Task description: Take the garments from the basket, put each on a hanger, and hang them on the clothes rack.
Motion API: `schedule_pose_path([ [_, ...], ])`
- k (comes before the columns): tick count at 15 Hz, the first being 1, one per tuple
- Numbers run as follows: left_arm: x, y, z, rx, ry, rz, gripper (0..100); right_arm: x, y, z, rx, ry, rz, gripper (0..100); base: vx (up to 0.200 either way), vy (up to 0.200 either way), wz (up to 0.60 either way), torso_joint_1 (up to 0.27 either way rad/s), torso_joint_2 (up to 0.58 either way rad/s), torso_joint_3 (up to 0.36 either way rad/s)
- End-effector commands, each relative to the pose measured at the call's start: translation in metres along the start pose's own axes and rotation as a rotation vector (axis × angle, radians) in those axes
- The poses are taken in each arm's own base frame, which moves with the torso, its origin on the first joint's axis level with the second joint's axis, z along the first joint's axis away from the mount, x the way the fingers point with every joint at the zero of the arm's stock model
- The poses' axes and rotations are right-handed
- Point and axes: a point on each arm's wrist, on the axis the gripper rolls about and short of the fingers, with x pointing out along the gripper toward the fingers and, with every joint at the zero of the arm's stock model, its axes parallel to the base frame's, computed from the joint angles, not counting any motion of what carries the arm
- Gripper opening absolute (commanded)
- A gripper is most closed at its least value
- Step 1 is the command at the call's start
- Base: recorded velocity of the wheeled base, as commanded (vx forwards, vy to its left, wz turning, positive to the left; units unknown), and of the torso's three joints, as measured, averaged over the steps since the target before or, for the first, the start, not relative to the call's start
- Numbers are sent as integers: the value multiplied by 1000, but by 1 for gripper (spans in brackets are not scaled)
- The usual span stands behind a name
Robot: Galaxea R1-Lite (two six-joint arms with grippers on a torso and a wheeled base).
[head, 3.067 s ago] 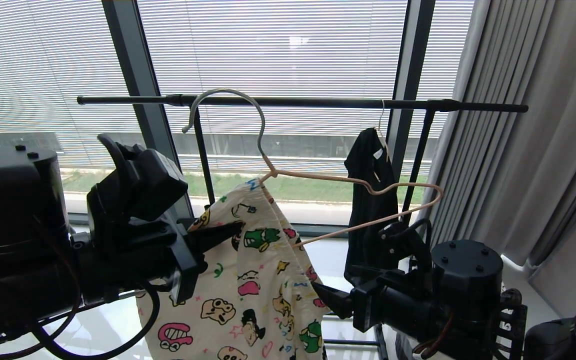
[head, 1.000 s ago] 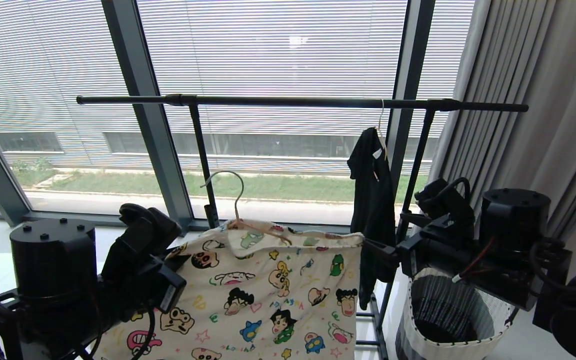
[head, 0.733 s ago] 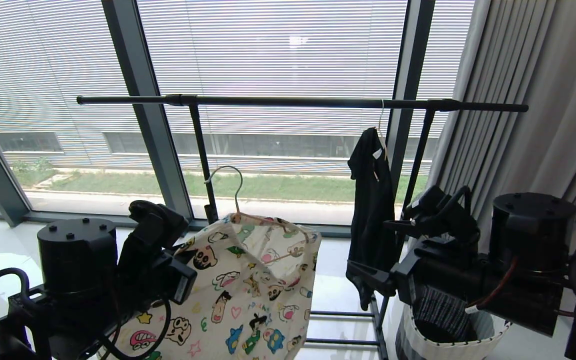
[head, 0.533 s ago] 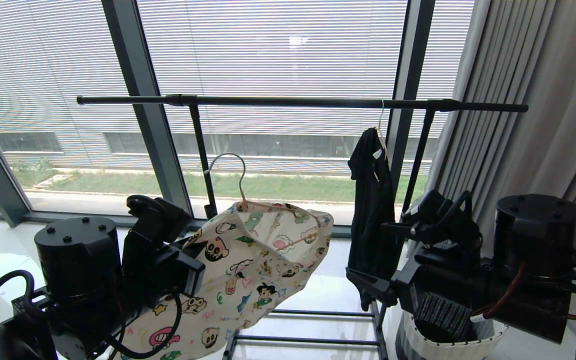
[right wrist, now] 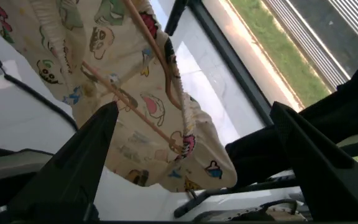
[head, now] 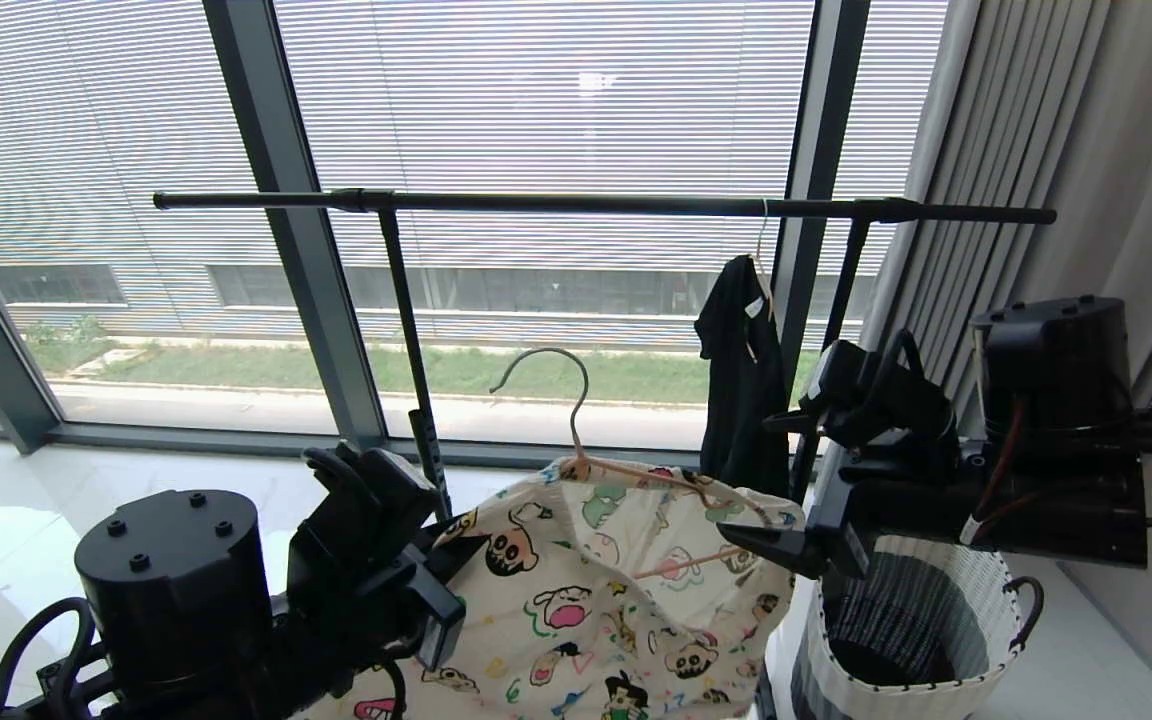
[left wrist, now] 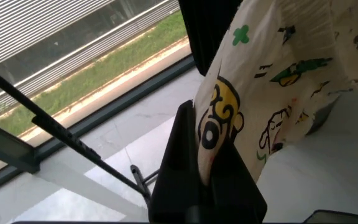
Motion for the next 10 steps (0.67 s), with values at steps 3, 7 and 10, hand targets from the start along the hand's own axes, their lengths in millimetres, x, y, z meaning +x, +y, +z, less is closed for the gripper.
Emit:
schedule_pose_path([
  [3, -1, -19, 8, 54, -53, -77, 0, -2, -9, 26, -101, 20, 146, 100, 0, 0, 0, 0, 0, 0],
  [7, -3, -25, 10, 92, -76, -104, 0, -4, 4, 17, -125, 110, 272, 100, 0, 0, 0, 0, 0, 0],
  [10, -1, -25, 13, 92, -86, -99, 0, 2, 11, 10, -110, 165, 313, 100, 0, 0, 0, 0, 0, 0],
])
